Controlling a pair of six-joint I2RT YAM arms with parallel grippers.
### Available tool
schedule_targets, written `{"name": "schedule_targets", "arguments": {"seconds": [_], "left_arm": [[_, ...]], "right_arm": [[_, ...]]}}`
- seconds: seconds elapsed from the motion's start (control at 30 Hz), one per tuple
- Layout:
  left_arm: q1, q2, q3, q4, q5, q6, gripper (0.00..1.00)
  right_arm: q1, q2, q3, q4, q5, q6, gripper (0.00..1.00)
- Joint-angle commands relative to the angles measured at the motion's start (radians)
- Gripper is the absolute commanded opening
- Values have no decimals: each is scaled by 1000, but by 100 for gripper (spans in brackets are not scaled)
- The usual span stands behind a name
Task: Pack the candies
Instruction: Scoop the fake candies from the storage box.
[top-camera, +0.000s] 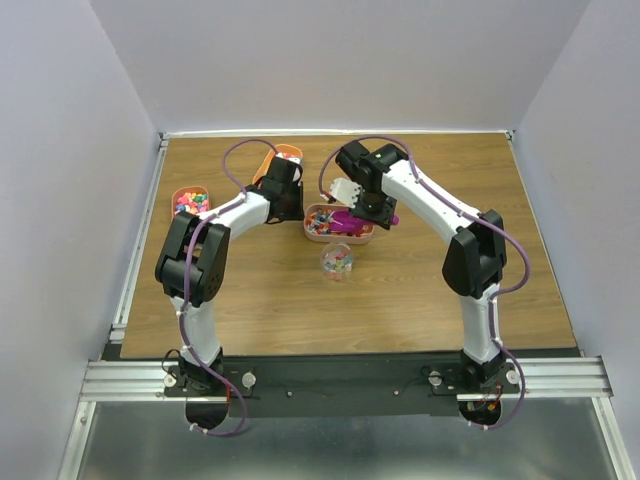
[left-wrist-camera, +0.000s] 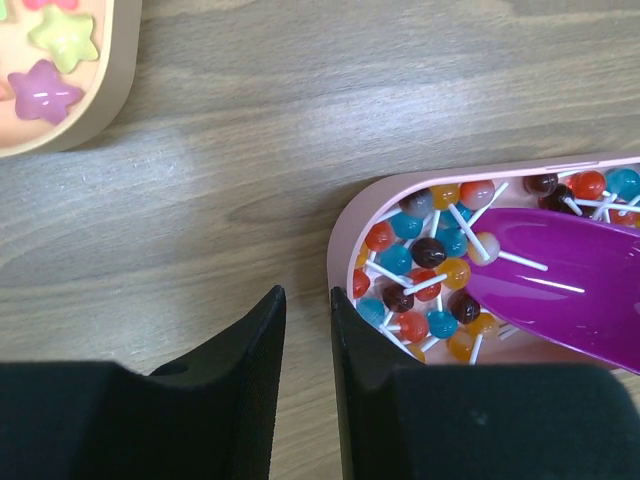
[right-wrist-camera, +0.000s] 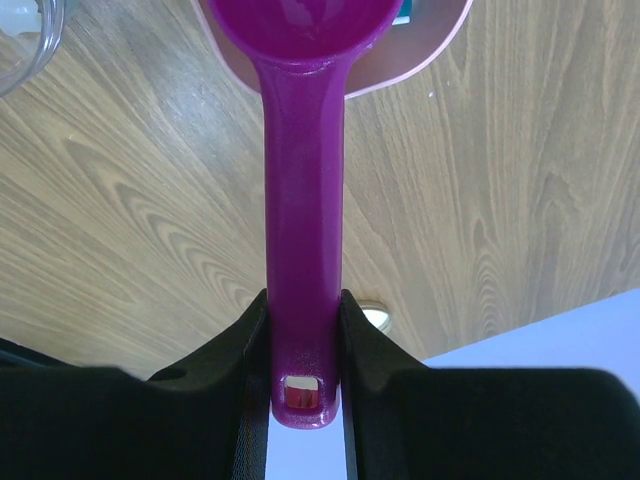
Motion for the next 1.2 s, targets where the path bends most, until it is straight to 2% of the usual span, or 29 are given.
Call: {"name": "schedule_targets", "arguments": {"seconds": [0.0, 0.4, 0.67, 0.9, 1.17], "left_arm": [[-9, 6, 32, 29, 52, 7, 32], [-9, 4, 29, 43, 78, 4, 32], [-9, 4, 32, 43, 77, 4, 32], [-9, -3, 30, 43, 69, 4, 32], [-8, -14, 29, 41, 57, 0, 32]], "right_arm": [[9, 26, 31, 24, -49, -59, 1], [9, 31, 4, 115, -95, -124, 1], [9, 28, -70, 161, -157, -139, 1], [5, -12, -159, 271, -229, -148, 1], [-35, -26, -205, 301, -273, -144, 1]]}}
